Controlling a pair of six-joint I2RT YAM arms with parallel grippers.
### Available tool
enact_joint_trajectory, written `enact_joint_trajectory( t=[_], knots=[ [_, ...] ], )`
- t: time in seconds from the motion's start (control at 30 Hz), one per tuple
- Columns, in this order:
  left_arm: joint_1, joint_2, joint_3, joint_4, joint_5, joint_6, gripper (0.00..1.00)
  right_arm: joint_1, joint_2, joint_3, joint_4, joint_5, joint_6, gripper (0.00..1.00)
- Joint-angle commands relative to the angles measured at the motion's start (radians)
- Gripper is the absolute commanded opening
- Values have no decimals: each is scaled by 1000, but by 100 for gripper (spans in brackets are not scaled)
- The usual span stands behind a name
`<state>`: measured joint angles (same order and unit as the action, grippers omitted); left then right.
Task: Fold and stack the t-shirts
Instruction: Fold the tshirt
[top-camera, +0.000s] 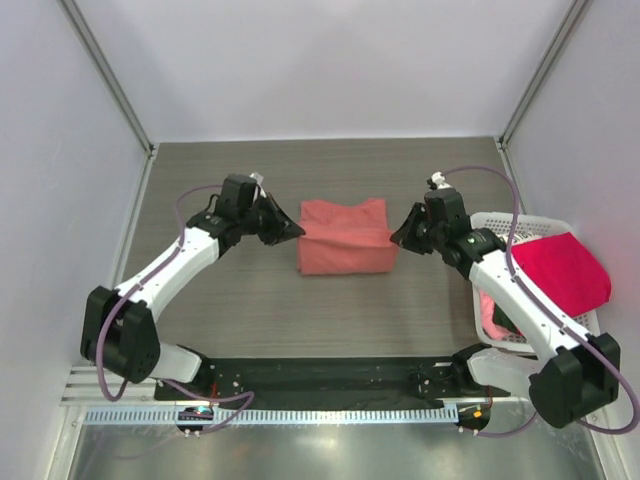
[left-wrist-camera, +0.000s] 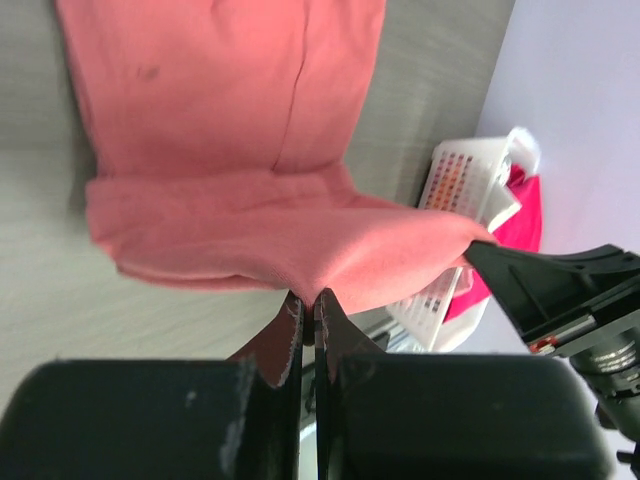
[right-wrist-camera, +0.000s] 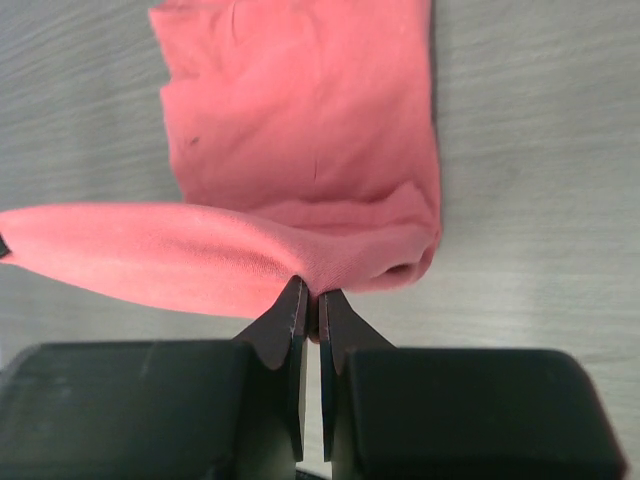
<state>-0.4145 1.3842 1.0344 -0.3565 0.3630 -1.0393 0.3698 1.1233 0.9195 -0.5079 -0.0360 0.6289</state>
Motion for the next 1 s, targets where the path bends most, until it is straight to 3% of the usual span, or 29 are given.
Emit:
enact_joint_trajectory(
  t=[0.0, 0.27, 0.43, 0.47, 0.5, 0.53, 0.63, 0.77, 0.97],
  knots=[
    [23, 84, 122, 28, -18, 36, 0, -17, 81, 96, 31, 114, -58, 1],
    [98, 363, 328, 40, -68, 45, 0, -123, 426, 301, 186, -5, -98, 1],
    [128, 585, 540, 30, -65, 53, 0, -150, 640, 467, 236, -36, -95, 5],
    [135, 614, 568, 28, -61, 54, 6, -154, 667, 487, 239, -38, -94, 13],
    [140, 643, 607, 13, -53, 62, 20, -157, 696, 524, 246, -35, -90, 51],
    [146, 677, 666, 4, -49, 67, 57, -158, 732, 535, 250, -33, -84, 60],
    [148, 762, 739, -41, -24, 103, 96, -158, 747, 527, 276, -22, -75, 77],
    [146, 676, 615, 10, -51, 140, 96, -158, 669, 415, 331, -51, -95, 76],
    [129, 563, 400, 50, -90, 157, 88, -160, 624, 263, 332, -104, -115, 58]
  ],
)
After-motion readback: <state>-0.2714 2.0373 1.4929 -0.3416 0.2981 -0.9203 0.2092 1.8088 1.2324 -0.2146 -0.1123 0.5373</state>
